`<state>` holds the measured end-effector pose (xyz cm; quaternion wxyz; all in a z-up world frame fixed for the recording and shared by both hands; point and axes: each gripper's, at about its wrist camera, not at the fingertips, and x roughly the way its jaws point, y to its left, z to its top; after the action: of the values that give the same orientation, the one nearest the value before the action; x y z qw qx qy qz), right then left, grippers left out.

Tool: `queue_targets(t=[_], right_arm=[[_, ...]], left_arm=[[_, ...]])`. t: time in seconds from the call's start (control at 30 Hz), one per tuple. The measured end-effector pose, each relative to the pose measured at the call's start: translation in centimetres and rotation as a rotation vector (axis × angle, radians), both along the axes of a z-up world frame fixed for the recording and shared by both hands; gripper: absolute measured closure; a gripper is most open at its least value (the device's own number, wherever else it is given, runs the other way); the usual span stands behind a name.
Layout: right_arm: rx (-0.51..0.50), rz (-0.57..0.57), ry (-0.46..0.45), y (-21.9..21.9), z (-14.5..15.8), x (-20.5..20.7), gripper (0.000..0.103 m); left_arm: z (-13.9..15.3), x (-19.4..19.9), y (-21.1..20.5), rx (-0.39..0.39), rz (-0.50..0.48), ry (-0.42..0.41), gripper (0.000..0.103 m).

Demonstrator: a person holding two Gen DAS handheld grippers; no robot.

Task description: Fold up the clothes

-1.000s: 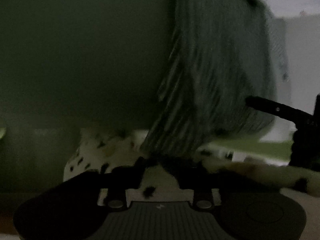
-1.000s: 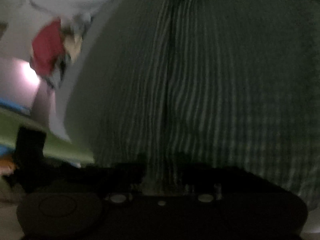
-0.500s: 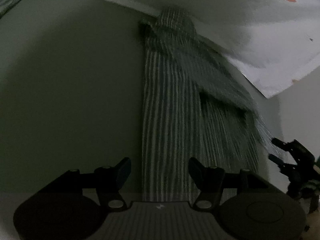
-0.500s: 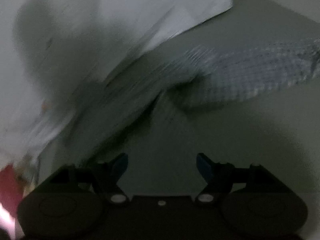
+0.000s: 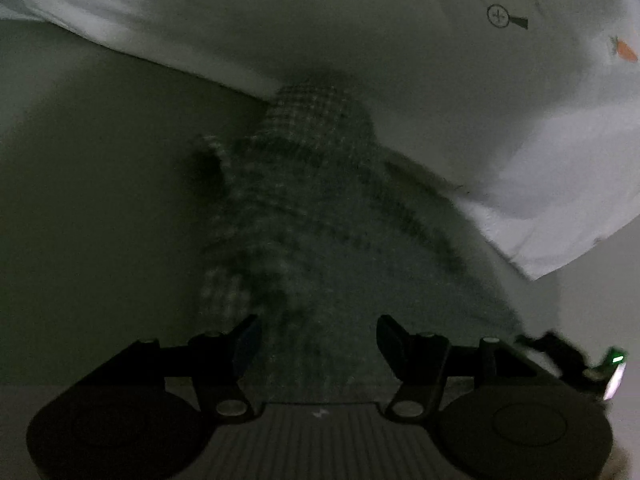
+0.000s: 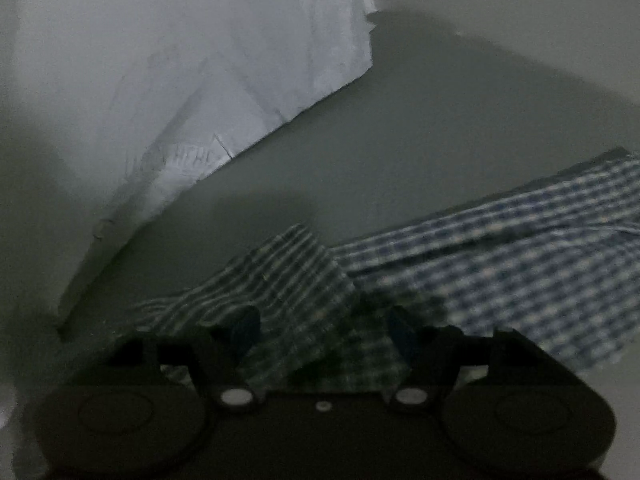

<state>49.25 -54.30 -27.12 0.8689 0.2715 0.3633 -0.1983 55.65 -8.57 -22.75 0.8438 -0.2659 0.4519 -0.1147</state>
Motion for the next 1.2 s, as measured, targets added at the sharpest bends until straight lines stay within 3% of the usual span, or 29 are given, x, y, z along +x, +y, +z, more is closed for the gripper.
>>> queue_targets(t=[0.03,0.07,0.1,0.13,0.23,0.33,0.4,0.53,0.7,0.87,0.97,1.1,1.2], right_arm=[[-0.020,0.025,0.004,0.2,0.1,0.7,0.046],[-0.039,0.071,0.017,0.4,0.3,1.4,0.082],[-0.039,0.109,0.041,0.5,0.4,2.0,0.089],[-0.038,0.115,0.048,0.7,0.8,2.3,0.089],[-0.058,0.084,-0.048,0.0,3.4,1.1,0.090],[0.049,-0.062,-0.151,-2.6,5.6,-0.7,0.091],[0.096,-0.100,-0.160,-3.6,5.0,-0.8,0.090],[-0.006,-0.057,0.019,-2.8,2.0,1.2,0.090],[-0.208,0.008,0.007,0.6,4.6,0.0,0.090],[-0.502,0.152,-0.081,8.7,9.7,-1.8,0.090],[-0.655,0.304,-0.168,15.7,11.6,-3.1,0.090],[-0.772,0.610,-0.263,25.7,11.2,-5.7,0.090],[-0.820,0.769,-0.289,31.5,10.1,-7.9,0.089]], left_arm=[[-0.1,0.6,-0.3,-0.011,-0.006,-0.007,0.039],[-0.3,1.0,-0.7,-0.005,-0.018,-0.016,0.039],[-0.4,1.3,-1.0,0.001,-0.031,-0.025,0.039],[-0.5,1.6,-1.4,0.008,-0.044,-0.034,0.039],[-0.9,2.4,-2.3,0.012,-0.060,-0.053,0.039],[-1.2,2.4,-2.3,-0.018,-0.038,-0.054,0.039],[-2.0,3.1,-2.4,-0.029,-0.030,-0.034,0.039],[-3.5,3.8,-3.1,0.031,-0.045,-0.011,0.039],[-3.7,4.4,-1.9,-0.048,-0.003,0.008,0.038],[-3.8,4.3,-1.4,-0.092,0.009,0.016,0.038],[-3.8,4.5,-1.5,-0.094,0.024,0.024,0.038],[-2.9,4.5,-0.8,-0.119,0.065,0.054,0.038],[-0.6,3.1,0.6,-0.079,0.119,0.001,0.037]])
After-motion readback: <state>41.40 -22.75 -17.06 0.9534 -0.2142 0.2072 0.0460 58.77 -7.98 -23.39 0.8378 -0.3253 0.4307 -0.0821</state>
